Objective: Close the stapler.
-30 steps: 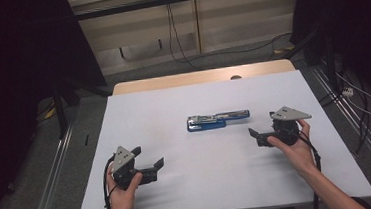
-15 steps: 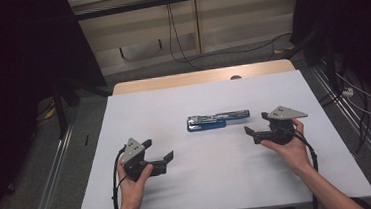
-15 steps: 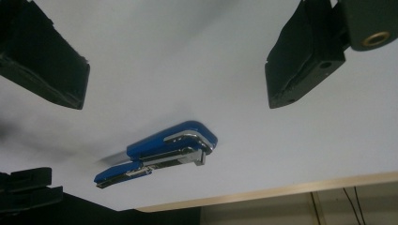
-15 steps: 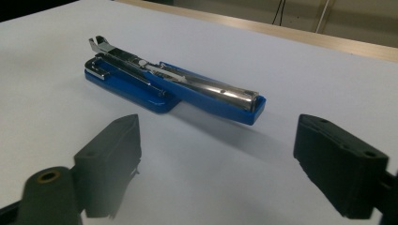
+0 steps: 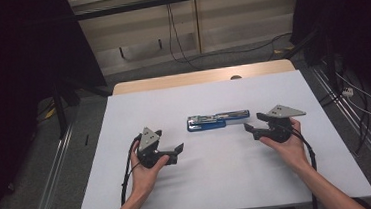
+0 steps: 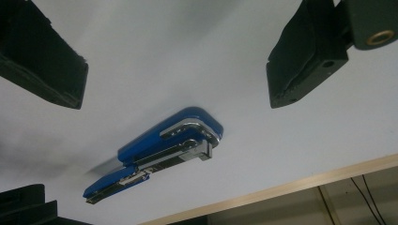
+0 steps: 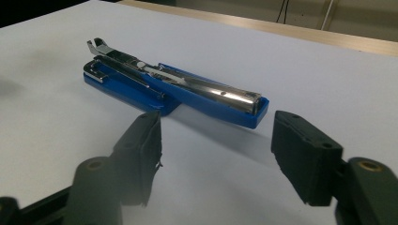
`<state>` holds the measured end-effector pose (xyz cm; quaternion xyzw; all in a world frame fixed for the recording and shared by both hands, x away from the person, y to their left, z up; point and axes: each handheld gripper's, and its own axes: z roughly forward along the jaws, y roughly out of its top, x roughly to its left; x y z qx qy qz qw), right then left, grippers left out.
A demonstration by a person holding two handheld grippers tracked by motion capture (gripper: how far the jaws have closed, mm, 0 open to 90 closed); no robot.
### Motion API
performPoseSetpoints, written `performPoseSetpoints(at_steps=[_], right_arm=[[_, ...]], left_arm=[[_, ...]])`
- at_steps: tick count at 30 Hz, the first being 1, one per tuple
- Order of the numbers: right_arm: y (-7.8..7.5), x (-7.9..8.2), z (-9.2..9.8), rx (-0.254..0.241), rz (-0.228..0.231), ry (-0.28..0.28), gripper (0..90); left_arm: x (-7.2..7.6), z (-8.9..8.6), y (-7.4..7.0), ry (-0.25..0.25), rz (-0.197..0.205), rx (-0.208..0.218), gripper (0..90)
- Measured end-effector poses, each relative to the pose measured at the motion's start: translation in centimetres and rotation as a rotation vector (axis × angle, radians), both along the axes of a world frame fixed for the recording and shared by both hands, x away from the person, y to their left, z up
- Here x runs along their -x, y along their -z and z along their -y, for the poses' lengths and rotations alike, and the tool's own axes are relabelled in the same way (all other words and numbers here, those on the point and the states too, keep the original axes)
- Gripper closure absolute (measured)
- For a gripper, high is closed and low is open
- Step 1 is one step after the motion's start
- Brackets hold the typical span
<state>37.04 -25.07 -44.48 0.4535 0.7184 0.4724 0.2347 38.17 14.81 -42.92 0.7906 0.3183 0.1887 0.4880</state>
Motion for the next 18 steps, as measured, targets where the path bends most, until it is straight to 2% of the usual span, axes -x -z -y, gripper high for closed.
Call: performPoseSetpoints(at_steps=[3,5,9,12,14,16,18], right_arm=[[0.1,-0.2,0.2,0.002,-0.005,0.008,46.0],[0.2,-0.3,0.3,-0.007,-0.011,0.006,48.0],[0.2,-0.4,0.2,-0.009,-0.011,0.001,57.7],[0.1,-0.6,0.1,-0.012,-0.007,-0.008,66.0],[0.1,-0.8,0.0,0.006,-0.001,-0.018,70.8],[0.1,-0.9,-0.2,-0.001,-0.008,-0.022,76.4],[-0.1,-1.0,-0.3,-0.003,-0.007,-0.036,83.7]], left_arm=[[-0.6,0.4,0.0,-0.001,-0.002,0.003,5.9],[-0.9,0.6,0.0,-0.001,-0.001,0.003,5.9],[-1.5,1.0,0.0,0.001,-0.006,0.025,5.5],[-2.0,1.4,-0.1,0.004,0.011,-0.010,5.5],[-2.4,1.8,-0.2,0.004,0.020,-0.024,5.5],[-2.8,2.1,-0.3,0.012,0.025,-0.008,5.5],[-3.2,2.4,-0.4,0.014,0.024,-0.022,5.5]])
